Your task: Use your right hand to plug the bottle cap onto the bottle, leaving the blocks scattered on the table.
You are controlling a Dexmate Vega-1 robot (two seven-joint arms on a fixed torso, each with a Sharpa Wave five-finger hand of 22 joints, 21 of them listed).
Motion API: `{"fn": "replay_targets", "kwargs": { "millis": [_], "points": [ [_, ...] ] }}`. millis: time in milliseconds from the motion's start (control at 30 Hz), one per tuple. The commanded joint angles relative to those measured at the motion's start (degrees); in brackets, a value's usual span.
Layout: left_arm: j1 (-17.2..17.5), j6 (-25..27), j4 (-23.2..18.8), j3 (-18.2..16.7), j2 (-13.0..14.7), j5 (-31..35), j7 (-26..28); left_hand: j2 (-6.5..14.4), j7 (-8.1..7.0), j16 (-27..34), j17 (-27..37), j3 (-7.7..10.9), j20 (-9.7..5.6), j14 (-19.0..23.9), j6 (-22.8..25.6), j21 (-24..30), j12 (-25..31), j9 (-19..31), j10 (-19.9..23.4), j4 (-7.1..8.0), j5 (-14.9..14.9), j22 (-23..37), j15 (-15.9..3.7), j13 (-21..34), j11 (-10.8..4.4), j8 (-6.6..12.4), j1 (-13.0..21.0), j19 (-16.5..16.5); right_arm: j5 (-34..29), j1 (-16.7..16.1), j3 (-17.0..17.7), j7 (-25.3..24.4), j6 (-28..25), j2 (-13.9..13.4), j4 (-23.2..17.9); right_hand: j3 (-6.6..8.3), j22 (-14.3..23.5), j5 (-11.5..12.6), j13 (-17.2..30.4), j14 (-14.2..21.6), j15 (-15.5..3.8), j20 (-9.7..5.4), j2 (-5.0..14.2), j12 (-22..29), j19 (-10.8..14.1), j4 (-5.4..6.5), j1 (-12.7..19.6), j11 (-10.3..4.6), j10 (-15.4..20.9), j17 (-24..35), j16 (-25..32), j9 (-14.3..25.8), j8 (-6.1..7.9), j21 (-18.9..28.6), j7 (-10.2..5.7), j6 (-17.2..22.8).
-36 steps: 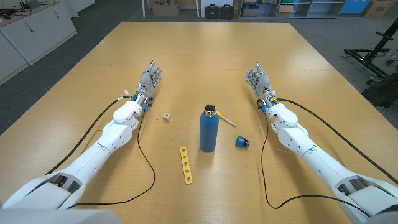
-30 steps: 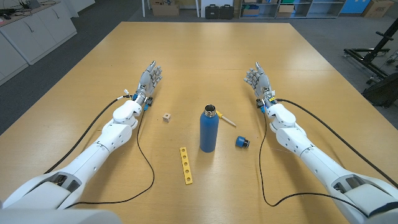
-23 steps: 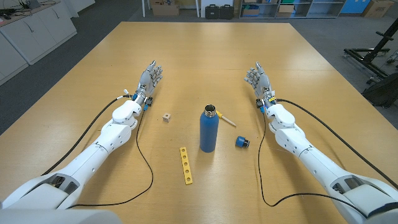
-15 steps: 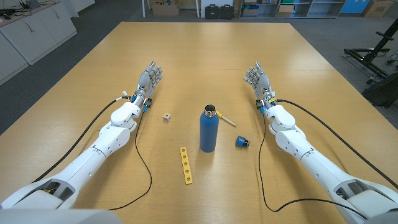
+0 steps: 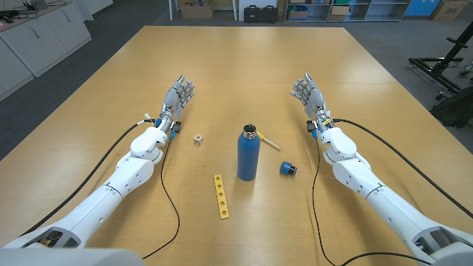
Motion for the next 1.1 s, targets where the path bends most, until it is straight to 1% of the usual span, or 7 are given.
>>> {"fn": "replay_targets", "kwargs": {
  "millis": [33, 167, 267, 433, 667, 933, 1100],
  "points": [
    [4.97, -2.23, -5.12, -0.9, -0.22, 1.26, 3.52, 0.73, -0.83, 0.65, 0.17, 0.11, -3.18, 2.35, 2.09, 0.6, 0.58, 0.28, 1.95, 0.05, 0.35, 0.1, -0.33, -0.14, -0.1, 0.63, 0.16, 1.97, 1.2, -8.52, 4.44, -0.06, 0.76, -6.1, -8.78, 0.28, 0.25, 0.21, -0.02, 0.86, 0.1, -0.2, 0.52, 0.6, 0.76, -0.3, 0.8, -0.16, 1.25, 0.03, 0.46, 0.18, 0.46, -0.04, -0.08, 1.15],
    [5.55, -1.73, -5.43, -1.14, 0.23, -0.14, 2.34, 0.76, -1.13, 0.75, 0.16, 0.07, -3.12, 2.99, 2.74, 0.59, 0.75, 0.29, 2.72, 0.01, 0.33, 0.1, -0.48, -0.18, 0.0, 0.78, 0.2, 2.27, -0.39, -12.08, 6.2, -1.78, 1.83, -7.55, -12.25, 0.42, 0.27, 0.11, -0.17, 1.3, 0.28, 0.01, 0.89, 0.71, 1.3, -0.4, 1.1, -0.13, 1.64, 0.0, 0.63, 0.19, 0.42, 0.0, 0.12, 1.32],
    [5.82, -0.62, -6.56, -1.32, 1.32, 0.21, 2.53, 0.8, -1.15, 0.73, 0.16, 0.06, -3.0, 3.19, 2.95, 0.58, 0.76, 0.3, 2.93, -0.02, 0.32, 0.1, -0.34, -0.2, 0.04, 0.79, 0.23, 2.44, -1.54, -14.34, 7.18, -3.35, 1.91, -8.08, -15.0, 0.47, 0.28, 0.06, -0.24, 1.53, 0.28, 0.03, 1.04, 0.75, 1.55, -0.46, 1.24, -0.21, 1.79, -0.02, 0.72, 0.2, 0.37, 0.01, 0.29, 1.32],
    [6.11, -0.2, -7.72, -2.25, 2.83, -0.07, 1.84, 0.85, -1.14, 0.62, 0.16, 0.05, -2.88, 3.12, 3.17, 0.47, 0.67, 0.3, 2.89, -0.03, 0.31, 0.1, -0.3, -0.22, 0.12, 0.81, 0.26, 2.31, -4.8, -16.89, 7.82, -5.31, 1.84, -8.76, -18.6, 0.64, 0.29, 0.01, -0.35, 1.7, 0.23, 0.06, 1.29, 0.87, 1.61, -0.66, 1.64, -0.15, 2.2, -0.06, 0.76, 0.21, 0.41, -0.09, 0.4, 1.62],
    [5.55, -0.71, -5.71, -3.04, 3.13, -2.88, -1.69, 0.95, -1.11, 0.49, 0.16, 0.07, -2.77, 3.02, 3.26, 0.32, 0.62, 0.31, 2.95, -0.05, 0.29, 0.1, -0.11, -0.23, 0.18, 0.78, 0.3, 2.11, -8.75, -20.0, 8.55, -7.72, 0.18, -9.47, -22.52, 0.83, 0.31, -0.04, -0.48, 1.77, 0.27, 0.4, 1.54, 0.96, 1.67, -0.96, 2.19, -0.25, 2.55, -0.13, 0.76, 0.22, 0.42, -0.24, 0.61, 1.9],
    [4.46, -2.1, -3.28, -3.41, 2.29, -5.85, -5.72, 1.12, -1.22, 0.45, 0.16, 0.11, -2.54, 3.22, 3.43, 0.14, 0.6, 0.32, 3.16, -0.07, 0.27, 0.1, -0.21, -0.25, 0.29, 0.76, 0.38, 1.88, -11.54, -23.25, 10.26, -9.53, -1.48, -10.12, -26.35, 1.01, 0.32, -0.09, -0.62, 1.67, 0.52, 0.76, 1.73, 0.93, 1.42, -1.28, 2.76, -0.42, 2.59, -0.2, 0.67, 0.23, 0.36, -0.52, 0.64, 2.0],
    [4.27, -2.87, -3.06, -3.67, 2.42, -5.31, -5.87, 1.21, -1.23, 0.26, 0.15, 0.13, -2.45, 2.93, 3.43, 0.0, 0.48, 0.33, 3.03, -0.09, 0.26, 0.1, -0.04, -0.26, 0.3, 0.7, 0.41, 1.63, -13.61, -26.03, 12.16, -10.8, -1.82, -10.39, -28.91, 1.26, 0.33, -0.17, -0.78, 1.44, 0.62, 1.11, 2.03, 1.13, 1.19, -1.68, 3.52, -0.7, 3.24, -0.27, 0.53, 0.26, 0.56, -0.87, 0.34, 2.84]
  ]
}}
